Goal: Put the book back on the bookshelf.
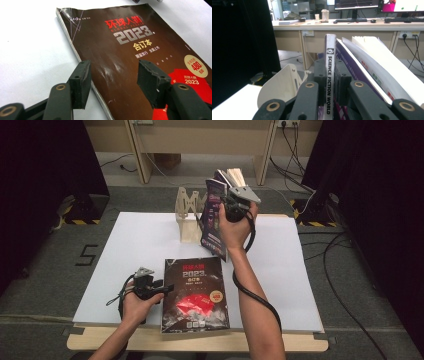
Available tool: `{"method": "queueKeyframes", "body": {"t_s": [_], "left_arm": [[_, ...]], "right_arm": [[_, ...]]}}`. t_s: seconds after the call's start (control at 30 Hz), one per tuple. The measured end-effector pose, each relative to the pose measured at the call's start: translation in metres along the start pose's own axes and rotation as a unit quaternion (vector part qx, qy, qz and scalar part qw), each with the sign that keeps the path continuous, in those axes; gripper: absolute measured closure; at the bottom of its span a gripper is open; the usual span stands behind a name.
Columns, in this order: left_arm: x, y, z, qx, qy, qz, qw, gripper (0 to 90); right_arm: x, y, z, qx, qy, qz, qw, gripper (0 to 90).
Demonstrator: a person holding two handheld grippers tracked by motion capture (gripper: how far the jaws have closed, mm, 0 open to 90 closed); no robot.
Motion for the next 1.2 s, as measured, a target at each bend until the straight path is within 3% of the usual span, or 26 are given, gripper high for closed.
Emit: {"method": "queueKeyframes", "body": {"t_s": [0.07,0.1,0.33,0.47,0.5,0.67,0.87,1.2], "left_arm": [[0.0,0.0,0.001,0.002,-0.001,-0.001,1.0,44.2],[0.0,0.001,0.001,0.003,-0.001,0.001,1.0,44.2],[-0.001,0.0,0.001,0.002,0.001,0.003,1.0,44.2],[-0.003,0.001,0.001,0.003,0.0,0.001,1.0,44.2],[-0.003,0.0,0.0,0.002,0.001,0.001,1.0,44.2],[-0.003,0.001,-0.001,0.006,0.002,0.0,1.0,44.1],[-0.003,0.0,0.0,0.006,0.003,0.0,1.0,44.0],[-0.003,0.0,0.0,0.004,0.004,-0.001,1.0,44.0]], "right_arm": [[0.0,0.006,0.006,0.001,-0.002,0.003,1.0,83.0],[-0.002,0.013,0.014,0.004,-0.007,-0.011,0.9999,83.0],[-0.011,0.03,0.029,0.017,-0.01,-0.026,0.9995,82.7],[-0.017,0.038,0.035,0.037,-0.016,-0.039,0.9984,82.0],[-0.02,0.04,0.036,0.053,-0.026,-0.05,0.997,81.2],[-0.026,0.039,0.037,0.068,-0.032,-0.059,0.9954,79.8],[-0.026,0.032,0.033,0.092,-0.049,-0.057,0.9929,71.0],[-0.031,0.024,0.018,0.119,-0.05,-0.072,0.9891,67.2]]}}
Point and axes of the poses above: each handheld gripper's, and its own axes: z roughly backward along the jaws, y roughly out of its underside, x roughly to its left, the point moved 4 cm from there along -z, roughly forward along the jaws, and after that the axes turned 13 degrees about x, right-handed, at the moved point
